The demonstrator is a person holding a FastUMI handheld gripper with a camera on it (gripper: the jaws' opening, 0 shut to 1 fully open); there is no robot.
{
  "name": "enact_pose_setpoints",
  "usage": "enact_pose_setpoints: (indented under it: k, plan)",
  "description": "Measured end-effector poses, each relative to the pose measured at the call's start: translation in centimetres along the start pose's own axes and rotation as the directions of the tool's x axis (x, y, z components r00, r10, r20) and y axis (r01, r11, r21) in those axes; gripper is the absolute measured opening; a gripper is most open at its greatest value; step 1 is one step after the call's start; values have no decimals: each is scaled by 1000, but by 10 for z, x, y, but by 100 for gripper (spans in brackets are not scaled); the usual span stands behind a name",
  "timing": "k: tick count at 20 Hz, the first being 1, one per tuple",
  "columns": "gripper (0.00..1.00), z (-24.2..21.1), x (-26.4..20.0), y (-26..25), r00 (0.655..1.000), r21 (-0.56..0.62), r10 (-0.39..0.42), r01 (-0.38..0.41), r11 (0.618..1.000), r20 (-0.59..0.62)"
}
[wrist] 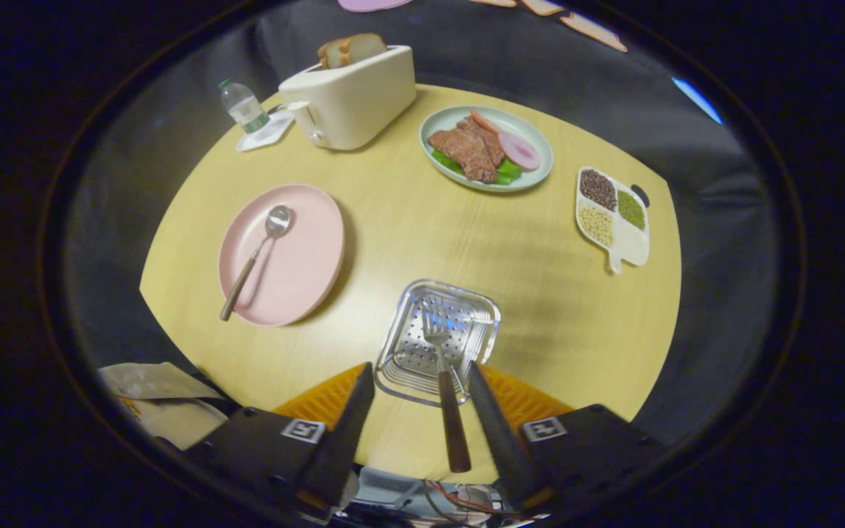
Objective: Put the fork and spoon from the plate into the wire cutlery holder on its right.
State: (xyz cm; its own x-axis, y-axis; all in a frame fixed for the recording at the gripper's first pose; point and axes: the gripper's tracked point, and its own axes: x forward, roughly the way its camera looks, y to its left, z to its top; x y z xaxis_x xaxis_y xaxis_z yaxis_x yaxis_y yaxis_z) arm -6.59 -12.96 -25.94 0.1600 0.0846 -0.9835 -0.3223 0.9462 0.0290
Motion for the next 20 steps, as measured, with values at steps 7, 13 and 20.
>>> enact_pose_setpoints:
  k: [7,13,20]
  plan:
    - [100,43,-16,57,946,53,-38,22,998,321]
    - [99,54,-2,109,869,128,-93,35,991,486]
    - [100,58,39,170,816,134,-98,25,991,569]
